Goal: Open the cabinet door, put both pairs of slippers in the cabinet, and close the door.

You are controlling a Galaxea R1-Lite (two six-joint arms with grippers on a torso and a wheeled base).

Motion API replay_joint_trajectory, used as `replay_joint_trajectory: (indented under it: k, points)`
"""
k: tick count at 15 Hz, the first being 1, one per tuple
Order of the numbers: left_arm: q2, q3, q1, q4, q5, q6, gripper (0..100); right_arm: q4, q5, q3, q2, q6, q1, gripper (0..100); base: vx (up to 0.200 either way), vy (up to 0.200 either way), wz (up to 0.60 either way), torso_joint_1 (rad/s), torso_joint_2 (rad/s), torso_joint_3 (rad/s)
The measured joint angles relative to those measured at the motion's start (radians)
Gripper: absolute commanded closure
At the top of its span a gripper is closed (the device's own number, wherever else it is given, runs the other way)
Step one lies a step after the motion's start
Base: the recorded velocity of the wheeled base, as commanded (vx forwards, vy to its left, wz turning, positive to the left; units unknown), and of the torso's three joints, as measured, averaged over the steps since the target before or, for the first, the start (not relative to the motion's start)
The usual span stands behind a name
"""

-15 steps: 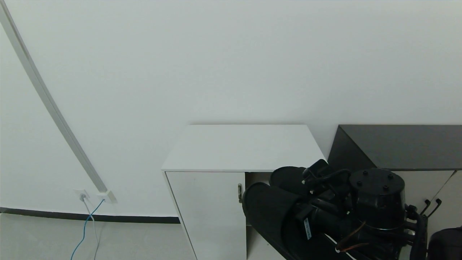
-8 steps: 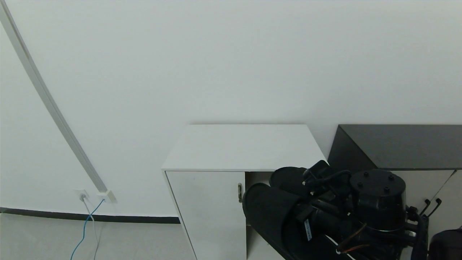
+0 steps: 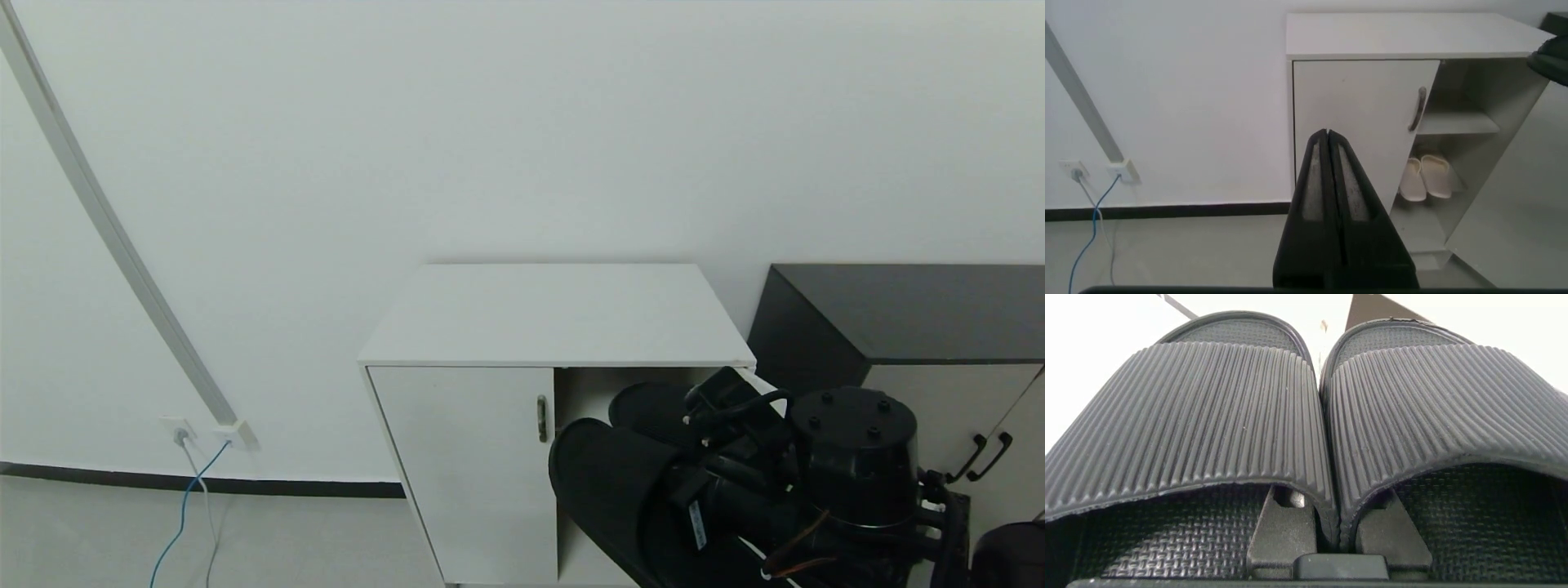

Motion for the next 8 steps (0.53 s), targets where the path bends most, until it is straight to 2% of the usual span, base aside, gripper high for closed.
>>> replay_joint_trajectory:
  k: [4,8]
  points:
    - [0.000,0.000,0.000,0.000,0.000,0.000,100,0.000,0.000,0.002,0.001,0.000,0.001,100,0.000,0.000,0.00,-0.182,0.41,0.229]
    - [0.000,0.000,0.000,0.000,0.000,0.000,100,0.000,0.000,0.002,0.002,0.000,0.002,100,0.000,0.000,0.00,-0.229,0.54,0.314]
